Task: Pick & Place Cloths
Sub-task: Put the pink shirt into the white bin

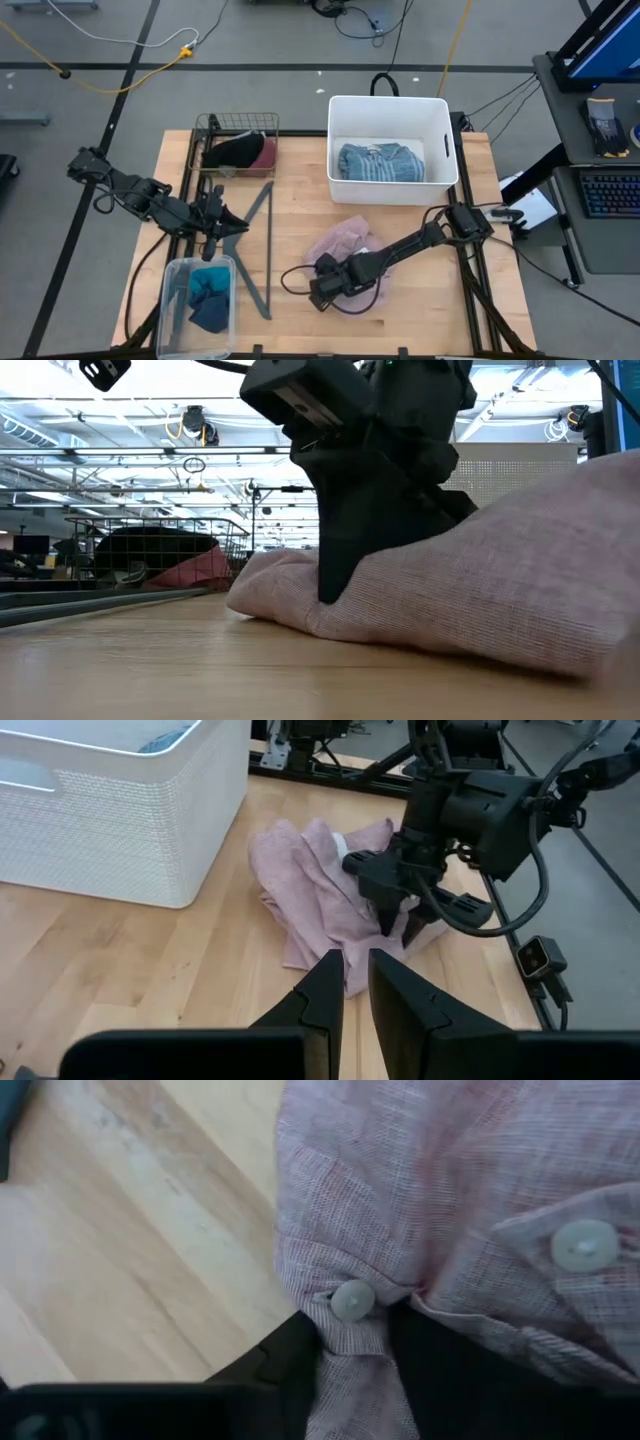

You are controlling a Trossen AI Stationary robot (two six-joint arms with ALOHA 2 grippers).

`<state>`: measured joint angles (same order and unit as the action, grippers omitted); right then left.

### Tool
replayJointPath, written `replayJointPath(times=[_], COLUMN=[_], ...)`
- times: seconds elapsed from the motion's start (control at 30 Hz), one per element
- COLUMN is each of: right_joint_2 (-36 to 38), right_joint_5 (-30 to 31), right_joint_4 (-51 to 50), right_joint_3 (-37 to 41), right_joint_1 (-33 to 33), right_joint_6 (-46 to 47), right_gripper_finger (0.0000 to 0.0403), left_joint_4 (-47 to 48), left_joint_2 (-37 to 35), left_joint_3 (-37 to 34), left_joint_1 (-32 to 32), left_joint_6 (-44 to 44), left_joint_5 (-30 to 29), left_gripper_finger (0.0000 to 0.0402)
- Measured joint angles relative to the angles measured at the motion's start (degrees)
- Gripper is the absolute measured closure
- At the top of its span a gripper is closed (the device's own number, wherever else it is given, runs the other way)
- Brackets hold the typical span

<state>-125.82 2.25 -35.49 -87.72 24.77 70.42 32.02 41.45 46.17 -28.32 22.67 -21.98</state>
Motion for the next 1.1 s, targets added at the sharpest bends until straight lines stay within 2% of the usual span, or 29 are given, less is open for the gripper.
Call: replayJointPath(times=[0.33, 0.5, 0.9, 1.1], right_joint_2=[0.3, 3.74, 16.77, 20.54], right_joint_5=[-3.36, -4.86, 1.91, 3.46], right_joint_4=[1.6, 10.52, 25.95, 38.91], right_joint_3=[0.34, 0.41, 0.63, 0.52], right_joint_1=[0.81, 1.34, 0.34, -1.1], right_joint_6=[2.06, -1.67, -16.22, -23.12], right_gripper_finger=[0.039, 0.0393, 0.0395, 0.0395], left_joint_4=[-0.03, -0.05, -0.69, -0.86], left_joint_2=[0.04, 0.04, 0.07, 0.11], left_joint_3=[0.0, 0.0, 0.03, 0.04], left_joint_1=[0.0, 0.0, 0.0, 0.0], left_joint_6=[0.12, 0.12, -0.04, -0.07], left_joint_5=[-0.17, -0.36, -0.57, -0.55], left_gripper_finger=[0.0352, 0.0352, 0.0352, 0.0353])
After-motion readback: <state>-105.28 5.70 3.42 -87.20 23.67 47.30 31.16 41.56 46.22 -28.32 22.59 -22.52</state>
